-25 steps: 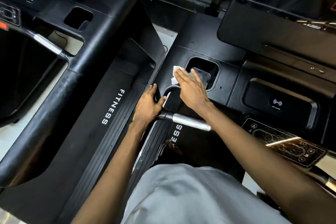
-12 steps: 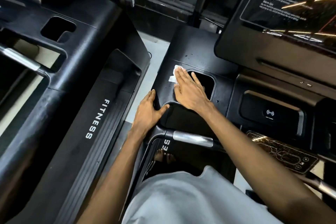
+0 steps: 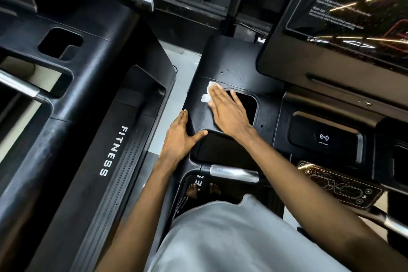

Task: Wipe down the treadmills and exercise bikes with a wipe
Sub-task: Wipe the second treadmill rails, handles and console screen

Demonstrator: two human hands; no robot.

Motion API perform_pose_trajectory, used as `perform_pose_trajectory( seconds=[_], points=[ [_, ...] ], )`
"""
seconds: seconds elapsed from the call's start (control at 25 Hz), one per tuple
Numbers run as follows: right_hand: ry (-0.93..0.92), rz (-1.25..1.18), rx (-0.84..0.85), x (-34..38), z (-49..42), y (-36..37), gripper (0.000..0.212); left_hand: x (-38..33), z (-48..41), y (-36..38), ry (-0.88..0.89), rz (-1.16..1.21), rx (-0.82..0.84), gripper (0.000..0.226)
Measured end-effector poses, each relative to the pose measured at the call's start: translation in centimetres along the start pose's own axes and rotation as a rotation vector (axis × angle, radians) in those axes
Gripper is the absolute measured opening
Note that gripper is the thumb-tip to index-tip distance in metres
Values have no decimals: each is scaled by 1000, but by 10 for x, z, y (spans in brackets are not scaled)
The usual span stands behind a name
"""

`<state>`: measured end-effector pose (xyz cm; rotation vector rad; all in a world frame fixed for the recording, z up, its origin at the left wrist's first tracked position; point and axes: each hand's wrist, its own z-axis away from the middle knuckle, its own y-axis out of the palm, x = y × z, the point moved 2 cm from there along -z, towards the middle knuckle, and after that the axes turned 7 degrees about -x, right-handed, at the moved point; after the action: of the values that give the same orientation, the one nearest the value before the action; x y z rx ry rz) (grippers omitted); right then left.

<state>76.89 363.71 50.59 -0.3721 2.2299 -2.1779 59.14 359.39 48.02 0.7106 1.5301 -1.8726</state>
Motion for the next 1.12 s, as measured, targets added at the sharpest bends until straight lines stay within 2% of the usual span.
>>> perform_pose_trajectory(
  seconds=[0.2, 0.44, 0.6, 0.72, 0.92, 1.12],
  points=[
    [293, -5, -42, -18, -14, -4, 56, -4, -10, -1, 43, -36, 53, 106],
    [113, -9, 45, 20, -48, 4, 63, -9, -13, -4, 81, -46, 79, 108],
    [304, -3, -1, 1, -75, -3, 62, -12, -16, -7, 63, -69, 94, 110],
    [447, -26, -86, -20, -48, -9, 64, -13, -18, -7, 71, -110, 112, 110],
    [419, -85, -231, -46, 5, -18, 54, -17, -24, -3, 155, -108, 137, 113],
    [430, -122, -233, -65, 50, -38, 46, -15, -22, -3, 160, -103, 150, 114]
  ],
)
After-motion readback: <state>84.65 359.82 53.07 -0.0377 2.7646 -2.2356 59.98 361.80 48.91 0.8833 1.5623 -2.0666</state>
